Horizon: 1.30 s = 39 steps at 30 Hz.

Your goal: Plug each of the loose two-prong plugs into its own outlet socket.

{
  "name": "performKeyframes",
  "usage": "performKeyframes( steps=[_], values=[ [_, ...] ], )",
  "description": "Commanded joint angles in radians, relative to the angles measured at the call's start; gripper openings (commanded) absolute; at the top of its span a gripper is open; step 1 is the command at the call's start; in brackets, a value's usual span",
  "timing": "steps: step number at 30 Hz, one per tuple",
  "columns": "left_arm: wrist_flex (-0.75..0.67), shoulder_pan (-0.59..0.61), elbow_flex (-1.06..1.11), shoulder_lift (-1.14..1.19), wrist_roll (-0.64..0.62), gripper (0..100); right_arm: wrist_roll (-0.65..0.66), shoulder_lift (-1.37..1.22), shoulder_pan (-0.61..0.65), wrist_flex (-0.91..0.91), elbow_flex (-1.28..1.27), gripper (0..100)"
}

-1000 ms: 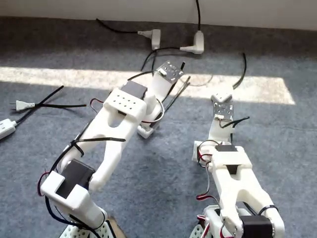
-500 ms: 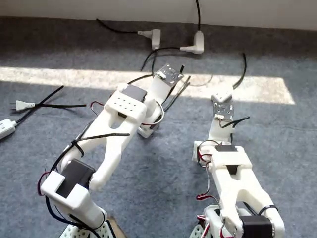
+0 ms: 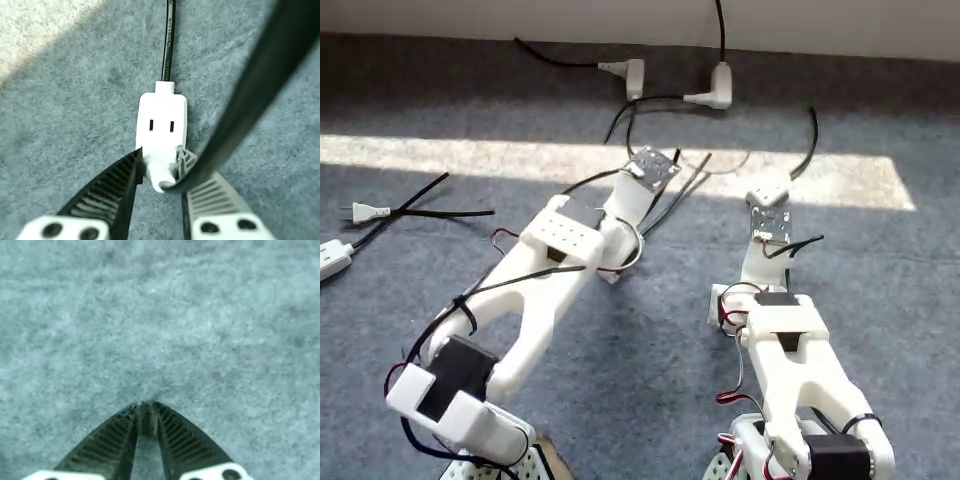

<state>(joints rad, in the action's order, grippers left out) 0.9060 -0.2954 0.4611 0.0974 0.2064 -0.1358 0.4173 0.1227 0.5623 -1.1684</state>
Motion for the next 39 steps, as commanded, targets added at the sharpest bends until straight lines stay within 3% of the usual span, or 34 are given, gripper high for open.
performKeyframes(
  steps=[1,6,14,21,26,31,36,39],
  values=[
    [-0.08,0.039,0.058,0.007,-0.078,1,-0.011,0.022,0.022,-0.028,0.005,0.6],
    [-0.081,0.076,0.065,0.008,-0.173,1,-0.011,0.022,0.022,-0.028,0.004,0.6],
    [0.118,0.176,0.07,0.012,-0.229,1,-0.011,0.022,0.022,-0.028,0.004,0.6],
    [0.164,0.134,-0.048,0.127,-0.236,1,-0.011,0.022,0.022,-0.028,0.002,0.6],
    [0.193,0.085,-0.225,0.246,-0.348,1,-0.011,0.022,0.022,-0.028,0.002,0.6],
    [0.199,0.013,-0.386,0.349,-0.377,1,-0.011,0.022,0.021,-0.028,0.002,0.6],
    [0.178,-0.045,-0.536,0.426,-0.446,1,-0.011,0.022,0.021,-0.028,0.002,0.6],
    [0.08,-0.067,-0.613,0.49,-0.471,1,-0.011,0.022,0.019,-0.028,0.002,0.6]
  ],
)
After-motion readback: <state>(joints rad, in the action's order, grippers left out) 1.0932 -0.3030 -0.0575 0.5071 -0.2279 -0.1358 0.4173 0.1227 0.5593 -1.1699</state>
